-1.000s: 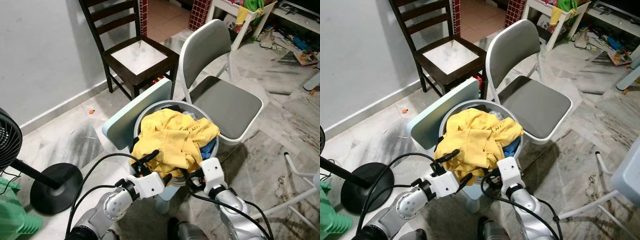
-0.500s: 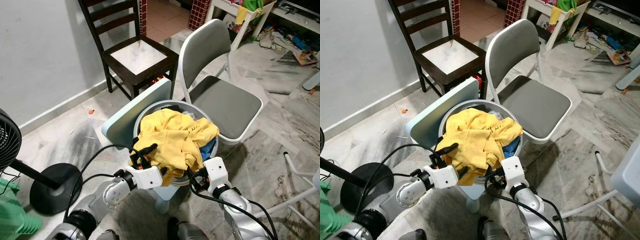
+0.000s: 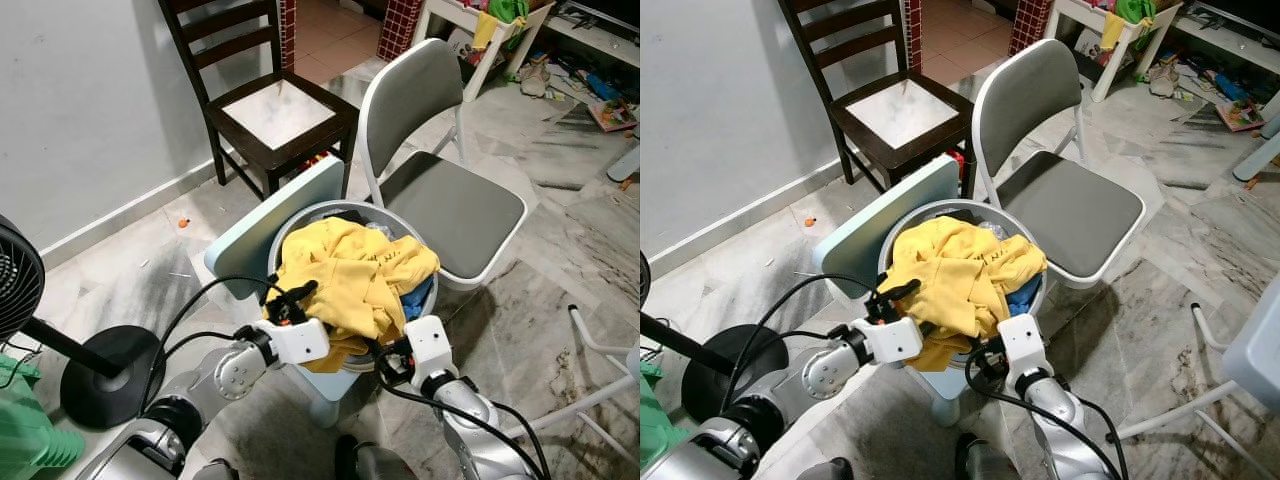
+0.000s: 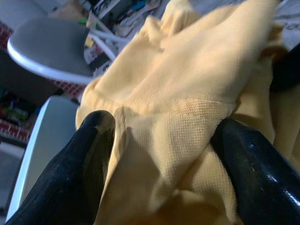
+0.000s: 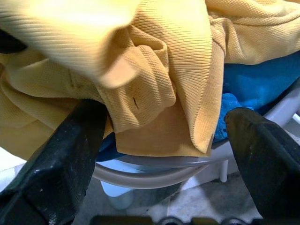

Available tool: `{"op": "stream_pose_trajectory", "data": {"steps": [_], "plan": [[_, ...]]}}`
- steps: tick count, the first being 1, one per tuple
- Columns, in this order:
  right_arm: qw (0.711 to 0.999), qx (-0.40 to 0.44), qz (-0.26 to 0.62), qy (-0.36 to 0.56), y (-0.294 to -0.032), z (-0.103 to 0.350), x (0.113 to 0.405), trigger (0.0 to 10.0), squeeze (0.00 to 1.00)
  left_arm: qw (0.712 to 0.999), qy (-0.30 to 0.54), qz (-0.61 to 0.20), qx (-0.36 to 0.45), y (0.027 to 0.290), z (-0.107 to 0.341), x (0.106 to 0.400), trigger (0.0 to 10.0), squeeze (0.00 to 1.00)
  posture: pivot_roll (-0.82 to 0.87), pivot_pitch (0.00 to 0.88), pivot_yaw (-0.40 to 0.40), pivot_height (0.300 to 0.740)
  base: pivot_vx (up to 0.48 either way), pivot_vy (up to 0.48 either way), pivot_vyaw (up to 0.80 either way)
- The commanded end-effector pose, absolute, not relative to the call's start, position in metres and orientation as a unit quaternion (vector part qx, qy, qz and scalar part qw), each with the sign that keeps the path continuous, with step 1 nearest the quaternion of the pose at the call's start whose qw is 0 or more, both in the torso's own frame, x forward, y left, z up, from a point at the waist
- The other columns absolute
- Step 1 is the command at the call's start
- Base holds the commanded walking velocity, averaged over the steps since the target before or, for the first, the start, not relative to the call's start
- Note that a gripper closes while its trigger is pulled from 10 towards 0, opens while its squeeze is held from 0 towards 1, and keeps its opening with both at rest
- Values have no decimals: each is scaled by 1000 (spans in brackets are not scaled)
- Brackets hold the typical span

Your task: Hang hanger

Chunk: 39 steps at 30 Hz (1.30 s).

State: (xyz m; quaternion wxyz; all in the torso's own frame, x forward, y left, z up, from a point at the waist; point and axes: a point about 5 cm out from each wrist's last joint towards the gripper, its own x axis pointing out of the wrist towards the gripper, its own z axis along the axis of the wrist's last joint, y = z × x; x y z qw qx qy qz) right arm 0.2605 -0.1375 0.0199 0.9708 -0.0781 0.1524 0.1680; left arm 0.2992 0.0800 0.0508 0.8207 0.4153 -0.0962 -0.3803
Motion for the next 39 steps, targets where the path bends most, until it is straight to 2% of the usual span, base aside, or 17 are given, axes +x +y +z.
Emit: {"op": "stream_pose_trajectory", "data": {"steps": [1,8,15,16,18,19,34,36,39], "plan": [[969,-79,170,162,-138,15,257,10000,141,808,-103,-404,416,70,47,293,10000,0,-118,198,-68,740,0,0,0],[968,-77,171,164,-136,14,257,10000,141,807,-109,-414,407,59,45,289,10000,0,-113,198,-67,740,0,0,0],[968,-77,173,166,-135,13,258,10000,141,810,-82,-408,414,60,39,289,10000,0,-107,194,-68,740,0,0,0],[968,-77,174,166,-134,14,259,10000,137,810,-67,-405,418,64,36,290,9020,0,-107,192,-69,740,0,0,0],[968,-77,174,165,-134,14,259,10000,137,809,-63,-405,421,65,35,290,9020,0,-107,192,-69,740,0,0,0],[968,-77,175,165,-133,14,260,10000,141,812,-49,-403,421,69,33,291,0,0,-107,191,-69,740,0,0,0],[968,-75,175,165,-131,13,262,10000,133,819,-30,-388,421,84,31,294,0,0,-97,189,-62,740,0,0,0],[968,-75,175,165,-131,13,262,10000,141,835,-53,-383,393,81,38,294,0,0,-97,188,-63,740,0,0,0],[968,-76,175,166,-132,13,262,10000,137,840,-70,-381,380,79,43,295,0,0,-95,189,-64,740,0,0,0]]}}
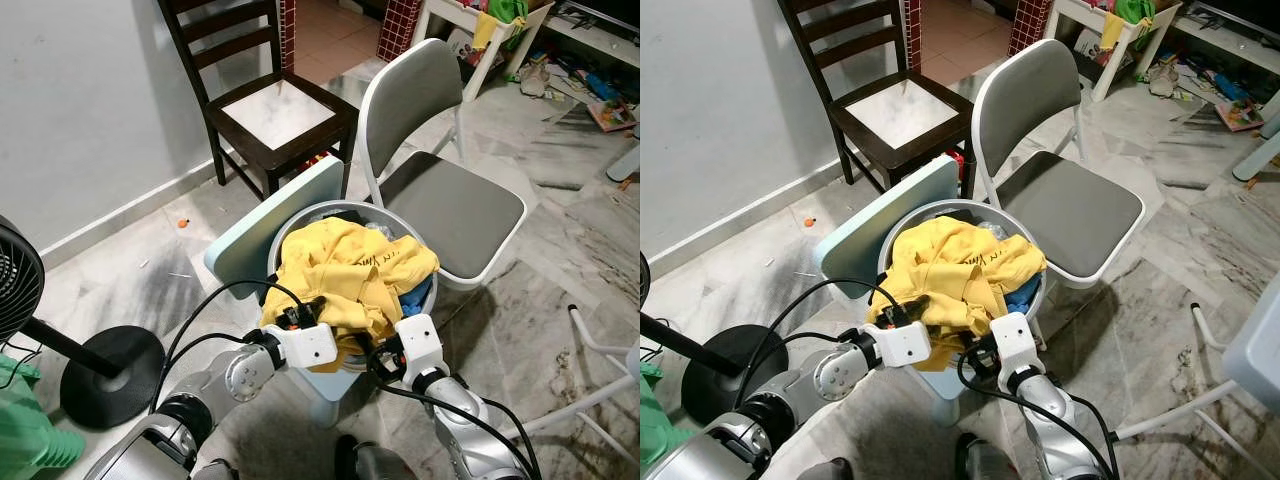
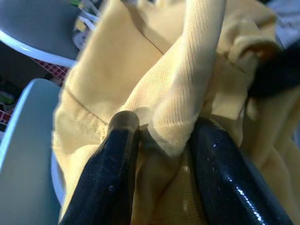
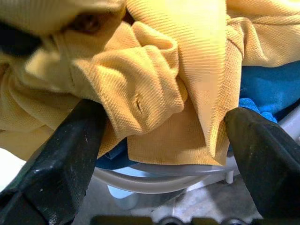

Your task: Hang hanger

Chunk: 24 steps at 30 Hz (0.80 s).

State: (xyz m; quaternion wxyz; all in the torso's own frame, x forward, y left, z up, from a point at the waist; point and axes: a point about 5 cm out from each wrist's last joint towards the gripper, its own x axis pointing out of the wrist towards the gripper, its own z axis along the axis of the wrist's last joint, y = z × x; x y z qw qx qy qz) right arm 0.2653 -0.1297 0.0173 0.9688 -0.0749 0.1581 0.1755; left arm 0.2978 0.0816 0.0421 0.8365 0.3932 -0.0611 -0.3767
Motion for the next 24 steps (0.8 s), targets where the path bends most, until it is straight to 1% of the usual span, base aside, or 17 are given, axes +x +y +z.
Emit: {"op": "stream_pose_trajectory", "data": {"steps": [1,10,12,15,18,19,24], "plan": [[968,-76,175,166,-132,13,262,10000,137,841,-73,-380,378,78,43,295,0,0,-95,189,-64,740,0,0,0],[967,-77,178,165,-131,13,263,10000,137,848,-78,-372,370,80,45,295,0,0,-97,188,-66,740,0,0,0],[968,-78,176,164,-132,13,264,10000,133,857,-88,-359,358,82,49,297,0,0,-98,188,-64,740,0,0,0],[968,-79,173,164,-134,13,264,10000,137,882,-96,-329,322,88,56,300,0,0,-99,188,-63,740,0,0,0],[968,-79,172,164,-135,13,264,10000,137,897,-100,-312,298,92,60,301,0,0,-97,188,-63,740,0,0,0],[968,-79,172,164,-134,13,264,10000,137,915,-102,-289,263,98,65,303,0,0,-96,187,-64,740,0,0,0],[968,-80,174,164,-134,13,264,10000,137,940,-128,-245,201,109,80,303,0,0,-85,185,-68,740,0,0,0]]}}
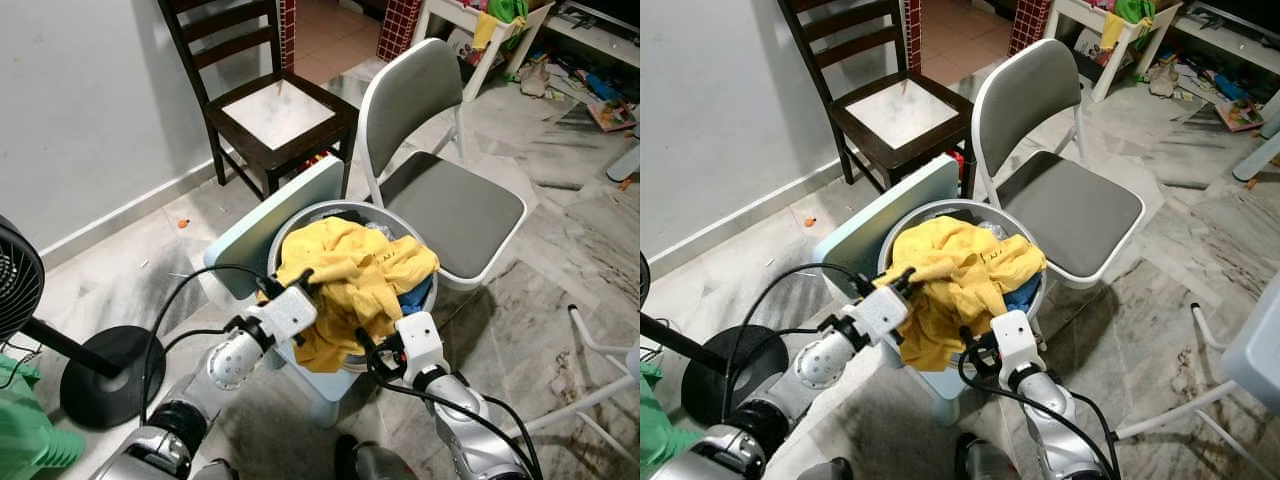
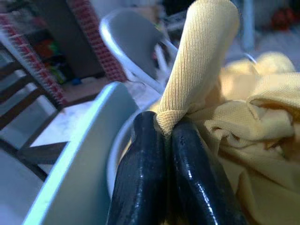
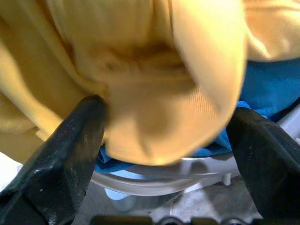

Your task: Hang hanger

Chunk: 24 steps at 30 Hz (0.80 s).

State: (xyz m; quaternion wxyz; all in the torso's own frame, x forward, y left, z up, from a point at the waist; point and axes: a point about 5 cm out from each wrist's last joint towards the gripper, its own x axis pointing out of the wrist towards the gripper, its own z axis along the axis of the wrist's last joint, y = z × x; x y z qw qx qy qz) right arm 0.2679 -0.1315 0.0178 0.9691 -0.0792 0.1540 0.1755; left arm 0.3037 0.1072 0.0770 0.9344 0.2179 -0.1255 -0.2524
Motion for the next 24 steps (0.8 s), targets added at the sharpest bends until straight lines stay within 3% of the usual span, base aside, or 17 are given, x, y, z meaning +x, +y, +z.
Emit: {"op": "stream_pose_trajectory", "data": {"steps": [1,11,12,14,15,17,18,20,21,22,24], "plan": [[967,-80,175,164,-134,13,265,10000,137,942,-131,-241,194,110,81,302,0,0,-81,185,-70,740,0,0,0],[966,-84,181,163,-133,14,267,10000,137,957,-126,-218,147,114,87,293,0,0,-72,183,-79,740,0,0,0],[966,-84,182,163,-133,14,267,10000,141,956,-113,-228,148,111,81,291,1373,0,-74,182,-80,740,0,0,0],[966,-85,182,163,-133,14,267,10000,141,955,-110,-232,147,109,80,291,1373,0,-74,182,-80,740,0,0,0],[966,-85,182,163,-133,14,267,10000,133,955,-109,-234,147,109,80,291,4078,0,-74,182,-80,740,0,0,0],[966,-85,182,163,-133,14,267,10000,133,954,-105,-240,145,106,79,290,4078,0,-76,183,-80,740,0,0,0],[966,-86,181,162,-134,14,267,10000,137,955,-97,-248,129,100,79,291,4980,0,-82,182,-78,740,0,0,0],[966,-86,181,162,-135,14,267,10000,137,955,-94,-252,123,98,79,292,4980,0,-83,182,-79,740,0,0,0],[966,-87,180,162,-135,14,267,10000,137,956,-92,-252,120,97,79,292,8118,0,-83,182,-79,740,0,0,0],[966,-87,180,163,-135,14,267,10000,133,957,-88,-250,115,96,79,293,9608,0,-84,182,-79,740,0,0,0],[966,-87,180,164,-135,14,266,10000,133,958,-78,-256,106,94,78,295,10000,0,-85,182,-80,740,0,0,0]]}}
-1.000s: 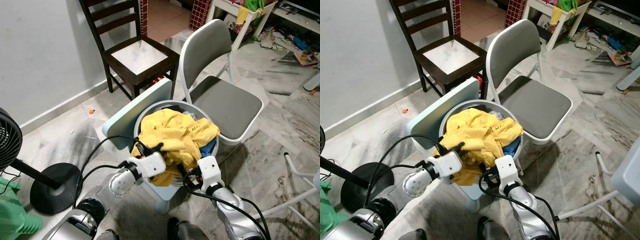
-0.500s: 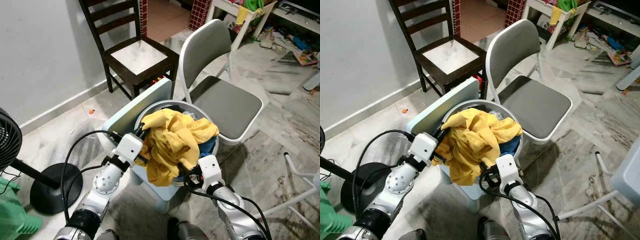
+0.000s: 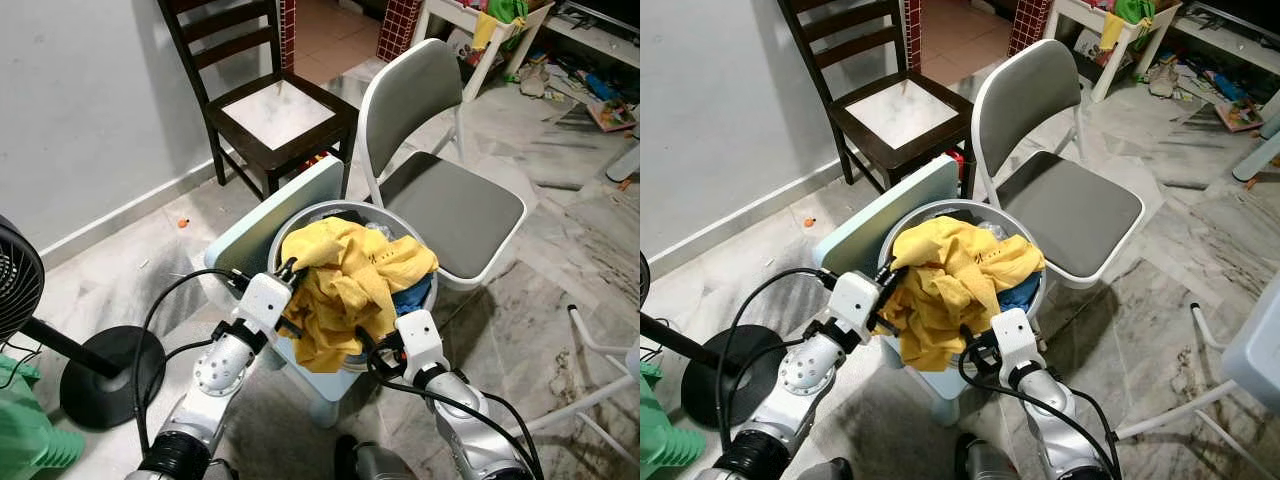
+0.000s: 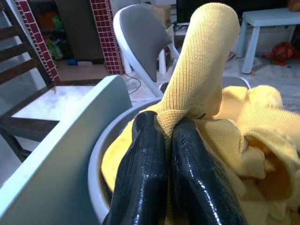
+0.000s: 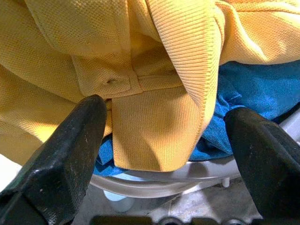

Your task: Hang hanger

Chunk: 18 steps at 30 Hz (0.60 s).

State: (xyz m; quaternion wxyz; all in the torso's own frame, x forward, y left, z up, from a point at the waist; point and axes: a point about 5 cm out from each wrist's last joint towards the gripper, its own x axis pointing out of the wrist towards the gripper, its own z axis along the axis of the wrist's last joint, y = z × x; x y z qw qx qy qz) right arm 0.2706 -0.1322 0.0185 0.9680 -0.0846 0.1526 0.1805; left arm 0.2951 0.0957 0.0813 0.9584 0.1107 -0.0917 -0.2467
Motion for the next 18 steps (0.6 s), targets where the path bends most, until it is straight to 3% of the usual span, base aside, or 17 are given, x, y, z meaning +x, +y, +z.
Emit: {"op": "stream_pose_trajectory", "data": {"steps": [1,3,4,5,6,11,12,18], "plan": [[966,-87,180,164,-135,14,266,10000,133,958,-78,-256,106,94,78,295,10000,0,-85,182,-80,740,0,0,0],[966,-87,180,164,-135,13,266,10000,137,958,-72,-257,101,93,78,295,10000,0,-87,182,-80,740,0,0,0],[966,-87,180,164,-135,13,266,10000,133,960,-69,-256,93,93,78,294,10000,380,-87,182,-80,740,0,0,0],[966,-87,180,164,-135,13,266,10000,133,960,-69,-256,93,93,78,294,10000,380,-87,182,-80,740,0,0,0],[966,-87,180,164,-135,13,266,10000,137,961,-67,-253,87,94,78,294,10000,1000,-87,182,-80,740,0,0,0],[965,-88,182,165,-135,13,266,10000,137,964,-63,-239,95,99,77,294,10000,1000,-84,183,-84,740,0,0,0],[965,-88,182,165,-135,13,266,10000,133,965,-62,-238,96,100,77,294,10000,0,-83,183,-85,740,0,0,0],[966,-88,182,163,-134,13,266,10000,137,966,-64,-231,100,105,78,296,10000,0,-82,188,-84,740,0,0,0]]}}
